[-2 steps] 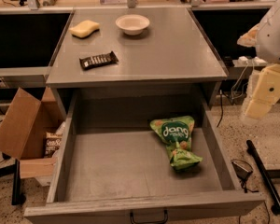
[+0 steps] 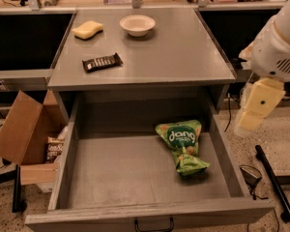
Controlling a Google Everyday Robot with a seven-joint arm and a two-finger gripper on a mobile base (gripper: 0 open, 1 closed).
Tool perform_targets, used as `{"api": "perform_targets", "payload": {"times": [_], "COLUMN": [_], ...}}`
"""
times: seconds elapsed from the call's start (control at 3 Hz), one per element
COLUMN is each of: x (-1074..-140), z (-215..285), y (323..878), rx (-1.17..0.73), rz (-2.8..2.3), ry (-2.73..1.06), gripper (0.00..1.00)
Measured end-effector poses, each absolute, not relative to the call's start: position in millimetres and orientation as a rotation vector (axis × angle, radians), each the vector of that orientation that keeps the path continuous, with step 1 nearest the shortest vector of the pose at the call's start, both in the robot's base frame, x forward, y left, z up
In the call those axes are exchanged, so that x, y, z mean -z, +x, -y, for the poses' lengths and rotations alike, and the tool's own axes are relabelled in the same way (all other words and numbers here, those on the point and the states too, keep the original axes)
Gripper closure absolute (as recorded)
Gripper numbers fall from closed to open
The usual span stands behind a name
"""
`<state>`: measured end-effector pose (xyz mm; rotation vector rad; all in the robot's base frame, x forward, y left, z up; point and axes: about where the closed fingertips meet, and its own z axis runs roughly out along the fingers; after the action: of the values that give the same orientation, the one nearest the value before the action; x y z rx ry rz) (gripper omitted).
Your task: Pick green rice chip bag from top drawer and place on counter
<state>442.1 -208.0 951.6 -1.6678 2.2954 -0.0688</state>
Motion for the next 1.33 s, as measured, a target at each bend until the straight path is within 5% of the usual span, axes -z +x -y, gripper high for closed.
{"api": "perform_targets", "payload": {"times": [1.33], "x": [-750.1], "z": [205.6], "y": [450.0], "rx": [-0.016], "rz": [-2.811], "ry": [-1.042], "gripper": [0.00]}}
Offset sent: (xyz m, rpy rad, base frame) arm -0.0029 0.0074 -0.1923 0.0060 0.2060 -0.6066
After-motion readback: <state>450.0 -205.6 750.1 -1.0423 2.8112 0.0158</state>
